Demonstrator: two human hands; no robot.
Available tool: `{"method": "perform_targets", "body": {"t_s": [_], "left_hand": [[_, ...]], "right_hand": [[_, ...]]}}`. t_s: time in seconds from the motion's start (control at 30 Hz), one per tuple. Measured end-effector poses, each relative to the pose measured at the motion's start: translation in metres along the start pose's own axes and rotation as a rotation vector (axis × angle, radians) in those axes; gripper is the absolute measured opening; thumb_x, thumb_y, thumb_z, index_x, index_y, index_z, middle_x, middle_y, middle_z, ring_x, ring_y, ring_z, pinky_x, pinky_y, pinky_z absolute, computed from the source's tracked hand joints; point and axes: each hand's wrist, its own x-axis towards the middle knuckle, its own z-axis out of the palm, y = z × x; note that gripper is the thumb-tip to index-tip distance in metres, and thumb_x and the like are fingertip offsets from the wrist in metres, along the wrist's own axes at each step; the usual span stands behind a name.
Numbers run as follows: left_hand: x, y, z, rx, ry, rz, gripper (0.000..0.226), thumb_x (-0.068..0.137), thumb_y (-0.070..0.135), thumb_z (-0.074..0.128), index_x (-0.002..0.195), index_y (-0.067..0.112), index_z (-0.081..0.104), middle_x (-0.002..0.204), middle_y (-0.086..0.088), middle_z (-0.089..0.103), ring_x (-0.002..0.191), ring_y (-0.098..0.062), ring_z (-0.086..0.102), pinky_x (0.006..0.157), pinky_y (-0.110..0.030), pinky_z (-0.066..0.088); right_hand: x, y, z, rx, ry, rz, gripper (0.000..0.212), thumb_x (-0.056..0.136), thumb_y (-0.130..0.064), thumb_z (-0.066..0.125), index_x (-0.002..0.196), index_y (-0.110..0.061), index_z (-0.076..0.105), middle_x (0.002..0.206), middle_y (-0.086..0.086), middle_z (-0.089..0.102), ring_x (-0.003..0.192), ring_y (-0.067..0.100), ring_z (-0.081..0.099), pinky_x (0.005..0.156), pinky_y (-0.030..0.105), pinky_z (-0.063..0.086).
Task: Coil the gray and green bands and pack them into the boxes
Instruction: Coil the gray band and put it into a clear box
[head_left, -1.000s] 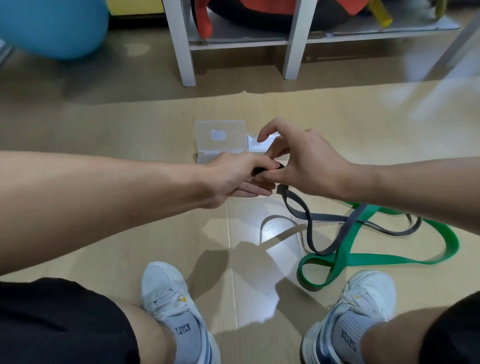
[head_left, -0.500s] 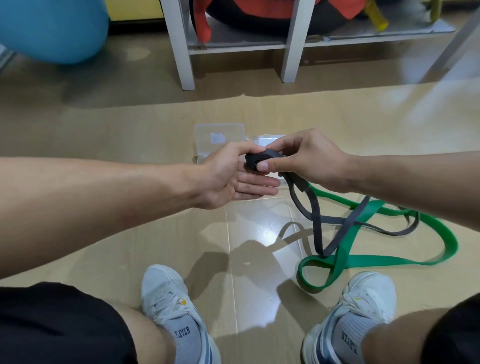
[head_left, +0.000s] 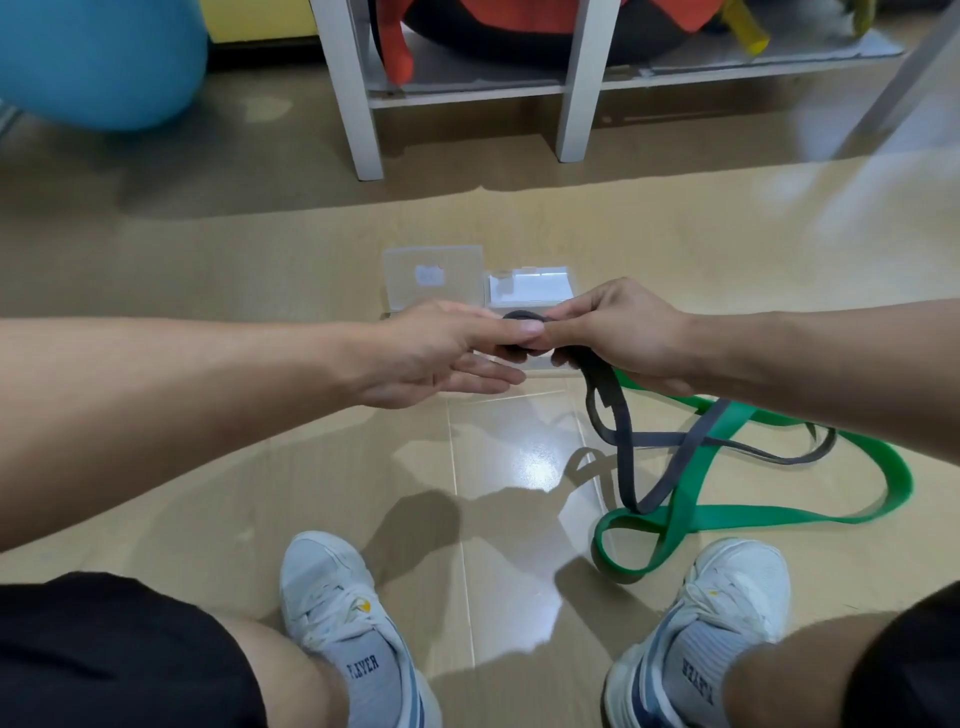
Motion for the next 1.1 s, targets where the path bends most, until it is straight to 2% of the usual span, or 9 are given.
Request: {"method": "perform_targets", "body": {"t_s": [0.13, 0.23, 0.33, 0.43, 0.6, 0.8, 0.9, 1.03, 1.1], "left_hand": [[0.003, -0.004, -0.011, 0.121, 0.002, 0.044, 0.037, 0.068, 0.030, 0.083, 0.096, 0.007, 0.076, 0.096, -0.013, 0.080, 0.087, -0.018, 0.078, 0.075, -0.022, 0.061], [0.003, -0.006, -0.015, 0.201, -0.015, 0.066, 0.028, 0.077, 0.025, 0.082, 0.096, 0.006, 0.076, 0.096, -0.017, 0.079, 0.086, -0.019, 0.078, 0.075, -0.023, 0.061], [0.003, -0.009, -0.017, 0.231, -0.036, 0.078, 0.026, 0.076, 0.024, 0.082, 0.094, 0.006, 0.077, 0.092, -0.013, 0.080, 0.082, -0.019, 0.077, 0.074, -0.023, 0.061], [0.002, -0.006, -0.019, 0.254, -0.043, 0.094, 0.018, 0.080, 0.016, 0.082, 0.095, 0.007, 0.076, 0.086, -0.008, 0.080, 0.081, -0.018, 0.077, 0.076, -0.023, 0.061], [0.001, 0.003, -0.022, 0.328, 0.013, 0.168, 0.038, 0.071, 0.022, 0.087, 0.100, 0.001, 0.076, 0.092, -0.015, 0.079, 0.084, -0.023, 0.078, 0.081, -0.030, 0.062], [0.001, -0.003, -0.015, 0.171, 0.102, 0.215, 0.016, 0.083, 0.015, 0.080, 0.095, 0.006, 0.074, 0.093, -0.015, 0.079, 0.087, -0.023, 0.077, 0.085, -0.031, 0.062], [0.002, -0.004, -0.009, 0.064, 0.096, 0.190, 0.018, 0.086, 0.015, 0.078, 0.100, 0.004, 0.073, 0.091, -0.011, 0.079, 0.086, -0.018, 0.077, 0.080, -0.023, 0.061], [-0.001, -0.004, -0.003, -0.156, 0.085, 0.107, 0.016, 0.087, 0.011, 0.075, 0.102, 0.006, 0.070, 0.092, -0.008, 0.080, 0.088, -0.017, 0.078, 0.079, -0.022, 0.061], [0.000, -0.006, 0.000, -0.257, 0.072, 0.070, 0.024, 0.087, 0.005, 0.074, 0.109, 0.005, 0.064, 0.097, -0.013, 0.079, 0.092, -0.021, 0.078, 0.081, -0.027, 0.062]], "right_hand": [[0.003, -0.001, 0.000, -0.072, -0.088, 0.014, 0.021, 0.076, -0.027, 0.087, 0.092, -0.014, 0.083, 0.074, 0.001, 0.070, 0.072, 0.009, 0.060, 0.077, 0.028, 0.047], [0.005, -0.003, -0.005, -0.139, -0.175, 0.010, 0.019, 0.074, -0.024, 0.087, 0.090, -0.015, 0.083, 0.069, -0.004, 0.067, 0.068, 0.008, 0.058, 0.067, 0.019, 0.047], [0.003, -0.008, -0.012, -0.147, -0.219, 0.020, 0.018, 0.079, -0.019, 0.083, 0.097, -0.014, 0.082, 0.061, -0.010, 0.064, 0.059, 0.004, 0.053, 0.054, 0.012, 0.044], [0.002, -0.013, -0.019, -0.177, -0.217, 0.011, 0.024, 0.078, -0.022, 0.082, 0.100, -0.013, 0.081, 0.057, -0.010, 0.060, 0.057, 0.005, 0.050, 0.051, 0.012, 0.041], [0.001, -0.016, -0.020, -0.193, -0.172, 0.004, 0.020, 0.076, -0.027, 0.084, 0.095, -0.018, 0.083, 0.062, -0.004, 0.056, 0.062, 0.011, 0.045, 0.056, 0.019, 0.039], [-0.004, 0.003, -0.001, -0.121, -0.085, -0.051, 0.024, 0.078, -0.036, 0.083, 0.100, -0.027, 0.083, 0.077, -0.005, 0.072, 0.069, 0.004, 0.062, 0.072, 0.021, 0.054], [-0.005, 0.008, 0.008, -0.055, -0.012, -0.107, 0.020, 0.085, -0.032, 0.079, 0.104, -0.029, 0.081, 0.082, -0.013, 0.077, 0.070, -0.002, 0.063, 0.069, 0.013, 0.050], [-0.005, 0.010, 0.013, -0.101, 0.073, -0.138, 0.021, 0.088, -0.039, 0.076, 0.109, -0.036, 0.079, 0.094, -0.020, 0.078, 0.085, -0.007, 0.067, 0.081, 0.013, 0.046], [-0.005, 0.009, 0.013, -0.177, 0.116, -0.186, 0.017, 0.089, -0.037, 0.076, 0.106, -0.035, 0.080, 0.086, -0.024, 0.076, 0.076, -0.011, 0.066, 0.072, 0.006, 0.042]]}}
